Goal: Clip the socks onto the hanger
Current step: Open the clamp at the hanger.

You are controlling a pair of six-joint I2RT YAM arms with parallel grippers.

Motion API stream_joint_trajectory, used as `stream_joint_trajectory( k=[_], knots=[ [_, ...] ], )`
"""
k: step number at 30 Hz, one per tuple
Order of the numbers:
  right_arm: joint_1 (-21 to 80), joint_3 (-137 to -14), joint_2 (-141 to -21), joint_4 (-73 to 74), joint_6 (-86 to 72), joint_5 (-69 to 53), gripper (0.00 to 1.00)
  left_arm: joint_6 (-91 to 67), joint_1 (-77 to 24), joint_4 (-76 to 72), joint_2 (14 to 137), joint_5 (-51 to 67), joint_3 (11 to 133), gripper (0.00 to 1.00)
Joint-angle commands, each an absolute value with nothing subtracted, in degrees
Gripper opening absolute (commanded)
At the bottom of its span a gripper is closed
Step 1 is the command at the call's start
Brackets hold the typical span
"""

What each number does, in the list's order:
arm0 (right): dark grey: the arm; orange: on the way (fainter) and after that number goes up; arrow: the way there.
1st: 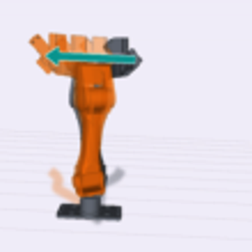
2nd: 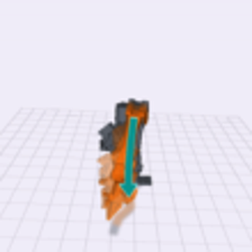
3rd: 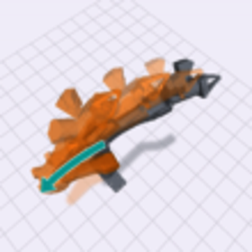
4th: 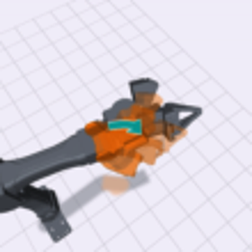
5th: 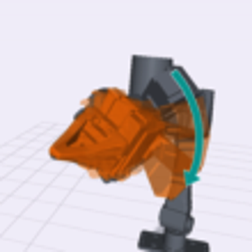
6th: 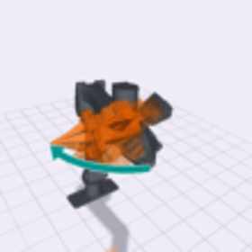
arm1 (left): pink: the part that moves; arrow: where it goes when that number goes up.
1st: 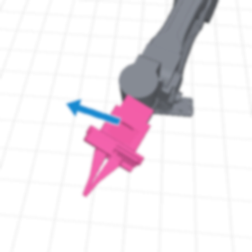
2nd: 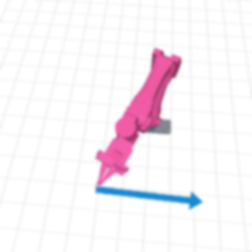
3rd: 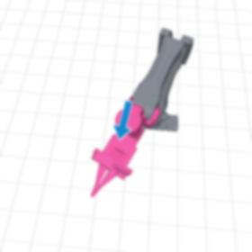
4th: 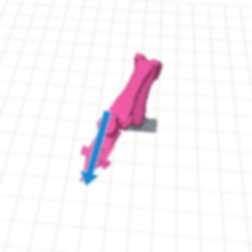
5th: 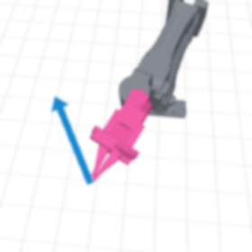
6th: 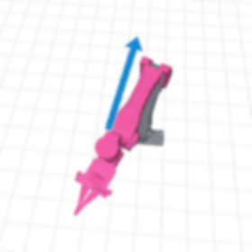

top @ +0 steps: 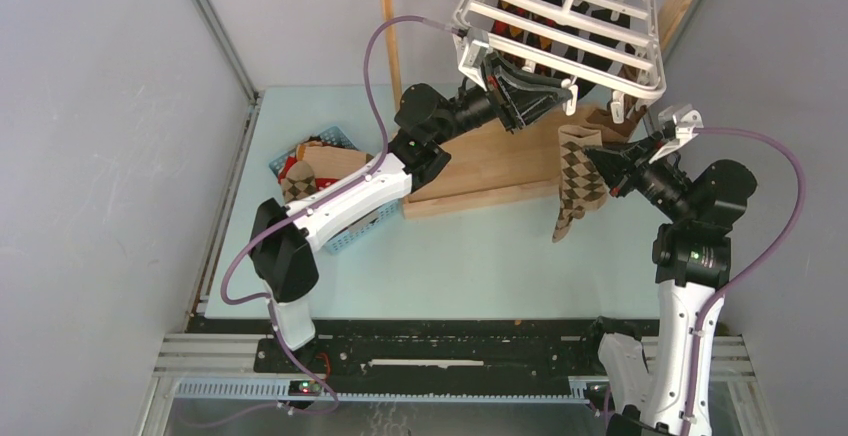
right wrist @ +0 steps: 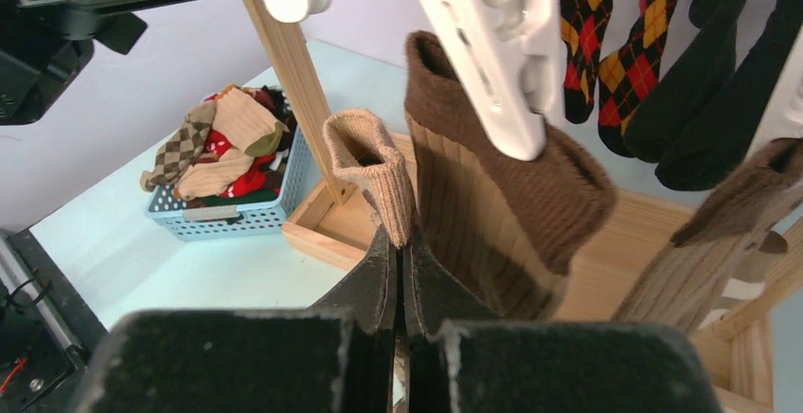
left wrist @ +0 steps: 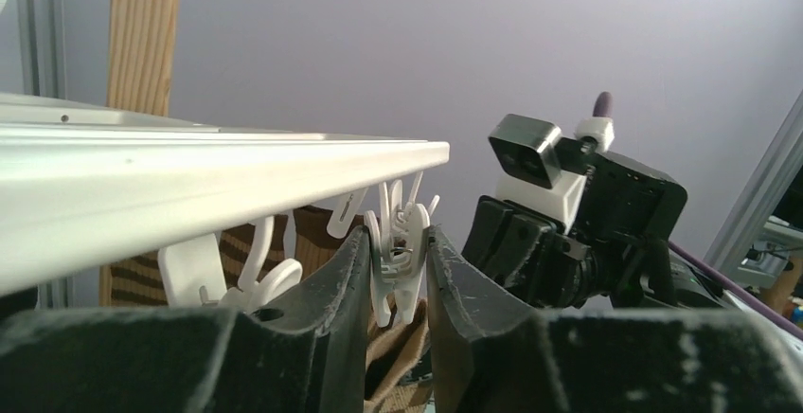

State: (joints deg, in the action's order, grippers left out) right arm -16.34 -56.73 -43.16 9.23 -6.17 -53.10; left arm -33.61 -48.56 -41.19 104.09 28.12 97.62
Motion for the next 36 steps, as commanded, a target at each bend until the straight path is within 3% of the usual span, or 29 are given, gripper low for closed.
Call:
stream_joint_trajectory(
  k=[1, 13, 36],
  knots=[
    [-15.91, -56.85, -41.51, 7.52, -7.40, -55.92, 0.00, -35.83, -48.30, -41.00, 103.35, 25.93, 101.51, 0.16],
    [-16.08, -56.82, -41.41, 5.72, -14.62, -58.98, 0.00, -39.98, -48.15, -39.29, 103.16, 23.47, 102.19, 0.00],
    [-14.93, -56.87, -47.74, -15.47, -40.18, -60.72, 0.00, -45.44, -47.27, -40.59, 104.72, 26.52, 104.46, 0.01]
  ],
)
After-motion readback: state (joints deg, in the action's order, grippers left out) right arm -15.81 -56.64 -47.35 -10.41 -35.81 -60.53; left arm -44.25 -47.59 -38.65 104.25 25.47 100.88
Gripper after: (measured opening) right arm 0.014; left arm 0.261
